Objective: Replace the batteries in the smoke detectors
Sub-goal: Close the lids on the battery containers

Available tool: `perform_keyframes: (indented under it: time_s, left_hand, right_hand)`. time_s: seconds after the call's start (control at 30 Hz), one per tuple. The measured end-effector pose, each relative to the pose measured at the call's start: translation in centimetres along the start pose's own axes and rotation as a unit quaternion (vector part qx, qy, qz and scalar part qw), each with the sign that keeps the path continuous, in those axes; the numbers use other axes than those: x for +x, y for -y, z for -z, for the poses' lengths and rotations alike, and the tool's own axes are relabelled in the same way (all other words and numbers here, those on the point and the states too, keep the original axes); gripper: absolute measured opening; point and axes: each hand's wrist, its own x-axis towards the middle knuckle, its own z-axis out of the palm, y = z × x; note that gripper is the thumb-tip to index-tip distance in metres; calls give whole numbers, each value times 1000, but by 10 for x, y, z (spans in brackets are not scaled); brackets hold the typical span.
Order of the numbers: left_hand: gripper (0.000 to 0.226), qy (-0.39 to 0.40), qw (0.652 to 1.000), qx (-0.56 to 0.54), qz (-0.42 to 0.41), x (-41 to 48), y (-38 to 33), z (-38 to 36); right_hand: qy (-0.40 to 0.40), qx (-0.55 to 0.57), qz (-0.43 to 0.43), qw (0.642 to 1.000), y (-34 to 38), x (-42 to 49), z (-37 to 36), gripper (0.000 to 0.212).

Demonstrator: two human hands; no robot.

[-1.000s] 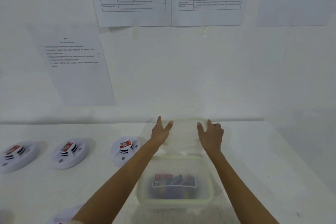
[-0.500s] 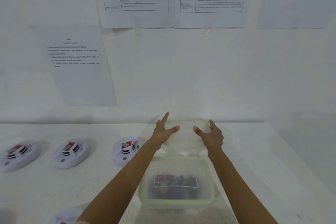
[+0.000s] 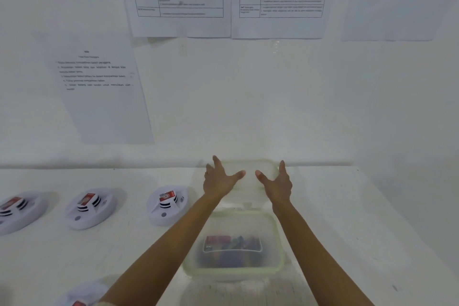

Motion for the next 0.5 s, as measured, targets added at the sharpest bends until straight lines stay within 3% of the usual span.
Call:
perform_keyframes:
  time_s: [0.17,0.5]
  left_hand:
    - [114,34,997,-63,22,3,2,11]
    - [103,69,969,-228,65,3,2,12]
  right_hand:
    - [12,8,-13,1000,1,5,1,86]
    - [81,48,-21,995,-4,17,12,94]
